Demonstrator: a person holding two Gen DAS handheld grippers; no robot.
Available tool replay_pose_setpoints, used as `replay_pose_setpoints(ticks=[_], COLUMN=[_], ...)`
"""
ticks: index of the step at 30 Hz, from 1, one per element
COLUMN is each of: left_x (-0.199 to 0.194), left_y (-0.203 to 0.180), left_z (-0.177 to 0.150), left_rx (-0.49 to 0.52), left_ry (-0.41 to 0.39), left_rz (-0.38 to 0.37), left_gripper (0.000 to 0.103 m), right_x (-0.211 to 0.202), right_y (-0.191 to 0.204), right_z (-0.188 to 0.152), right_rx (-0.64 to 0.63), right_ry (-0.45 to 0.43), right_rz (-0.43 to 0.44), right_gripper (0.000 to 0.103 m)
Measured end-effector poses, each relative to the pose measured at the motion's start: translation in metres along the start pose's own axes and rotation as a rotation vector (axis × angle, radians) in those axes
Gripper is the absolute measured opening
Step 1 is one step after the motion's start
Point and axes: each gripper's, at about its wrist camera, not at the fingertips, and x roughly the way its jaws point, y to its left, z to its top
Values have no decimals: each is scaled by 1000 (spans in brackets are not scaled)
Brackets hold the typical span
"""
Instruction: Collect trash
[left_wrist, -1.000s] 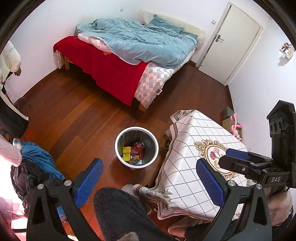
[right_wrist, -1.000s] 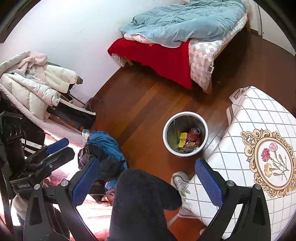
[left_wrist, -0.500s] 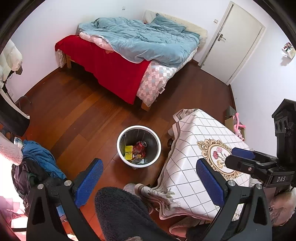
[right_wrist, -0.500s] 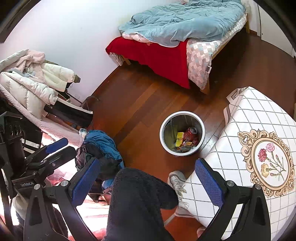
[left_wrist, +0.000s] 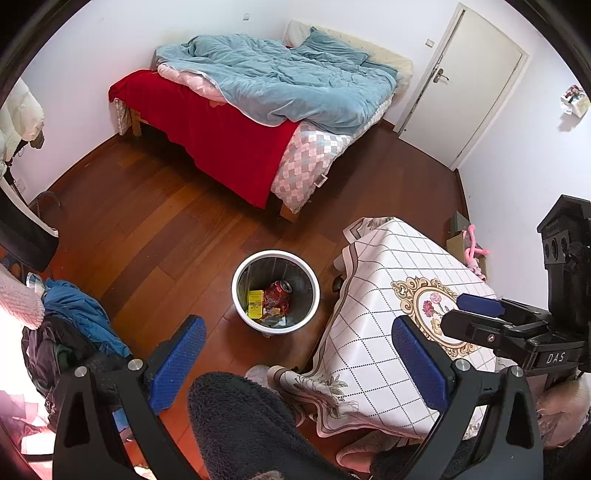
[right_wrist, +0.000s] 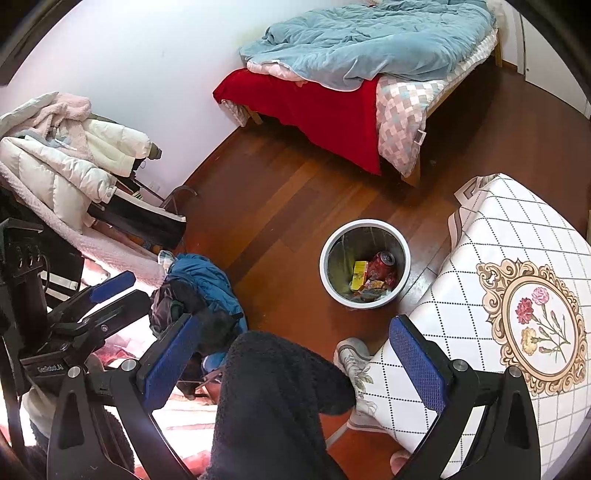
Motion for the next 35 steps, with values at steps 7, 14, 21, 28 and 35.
replay_pose_setpoints(ticks=[7, 14, 21, 28, 35], left_x=[0, -1, -2, -2, -5], left_y=[0, 0, 0, 0, 2], left_z=[0, -2, -2, -3, -4], left_rx=[-1, -2, 0, 4, -5], left_ry=[1, -2, -3, -2, -13], left_rz=[-2, -1, 0, 4, -3], left_gripper=[103, 103, 103, 103, 103], right_x=[3, 5, 6, 7, 8], right_y=[1, 1, 1, 2, 4], right_z=[-2, -1, -1, -1, -1], right_rx=[-6, -8, -9, -12, -11], right_ry=[7, 11, 10, 13, 17], right_rz=[7, 10, 10, 9, 13], right_gripper=[103, 103, 103, 103, 103])
